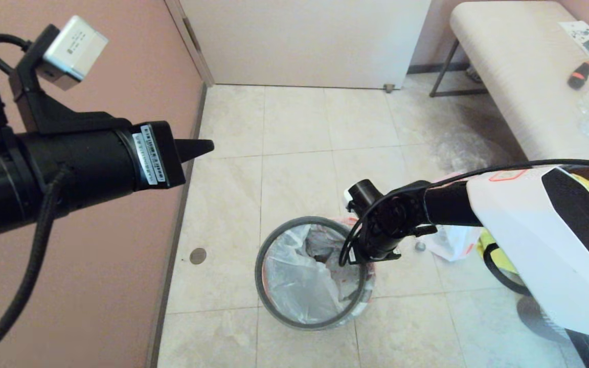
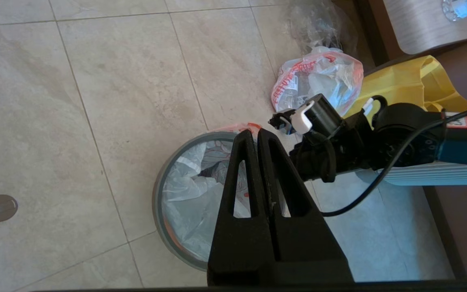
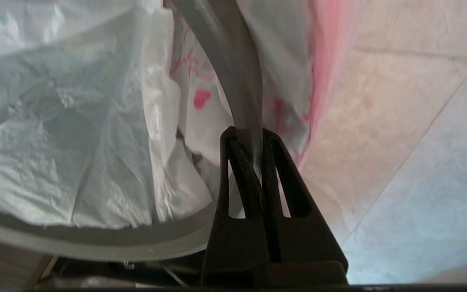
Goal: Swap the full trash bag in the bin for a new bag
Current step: Place the trash can ring on the trash can
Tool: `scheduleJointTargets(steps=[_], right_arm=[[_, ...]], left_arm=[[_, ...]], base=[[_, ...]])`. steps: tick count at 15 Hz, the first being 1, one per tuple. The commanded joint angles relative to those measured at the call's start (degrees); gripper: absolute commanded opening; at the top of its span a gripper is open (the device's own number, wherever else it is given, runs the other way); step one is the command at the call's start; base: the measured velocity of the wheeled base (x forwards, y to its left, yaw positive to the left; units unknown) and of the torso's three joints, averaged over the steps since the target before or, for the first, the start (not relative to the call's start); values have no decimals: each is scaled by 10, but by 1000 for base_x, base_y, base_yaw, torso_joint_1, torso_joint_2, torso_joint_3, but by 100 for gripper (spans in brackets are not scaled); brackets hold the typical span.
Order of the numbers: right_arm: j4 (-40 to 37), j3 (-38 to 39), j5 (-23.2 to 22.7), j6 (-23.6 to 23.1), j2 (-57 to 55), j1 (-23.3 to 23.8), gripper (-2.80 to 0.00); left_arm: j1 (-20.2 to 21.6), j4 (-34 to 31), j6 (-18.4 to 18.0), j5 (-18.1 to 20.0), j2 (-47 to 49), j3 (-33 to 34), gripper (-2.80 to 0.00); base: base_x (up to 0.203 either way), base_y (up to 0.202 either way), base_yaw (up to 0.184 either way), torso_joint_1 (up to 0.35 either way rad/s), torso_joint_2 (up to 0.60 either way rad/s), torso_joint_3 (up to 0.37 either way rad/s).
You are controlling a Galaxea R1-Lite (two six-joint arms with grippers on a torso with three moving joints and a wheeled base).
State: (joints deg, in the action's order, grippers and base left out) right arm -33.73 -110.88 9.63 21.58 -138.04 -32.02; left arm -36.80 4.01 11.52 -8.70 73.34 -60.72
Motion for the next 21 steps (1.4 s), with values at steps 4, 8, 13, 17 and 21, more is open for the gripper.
scheduleJointTargets(steps=[4, 8, 13, 17, 21], right_arm=[[-7, -8, 31, 1, 2, -11, -280], [-45, -6, 92, 3, -7, -14, -280], [-41, -7, 107, 2, 9, 13, -280], [-38, -8, 107, 1, 5, 12, -280], [-29, -10, 110, 0, -12, 1, -280]], left_arm=[[7, 0, 1, -1, -1, -1, -280], [5, 0, 1, 7, 10, 6, -280], [14, 0, 2, 8, 19, 6, -280], [15, 0, 2, 8, 24, 6, -280], [17, 0, 2, 8, 23, 5, -280]], base=[[0, 0, 0, 0, 0, 0], [0, 0, 0, 0, 0, 0], [0, 0, 0, 0, 0, 0], [0, 0, 0, 0, 0, 0], [0, 0, 0, 0, 0, 0]])
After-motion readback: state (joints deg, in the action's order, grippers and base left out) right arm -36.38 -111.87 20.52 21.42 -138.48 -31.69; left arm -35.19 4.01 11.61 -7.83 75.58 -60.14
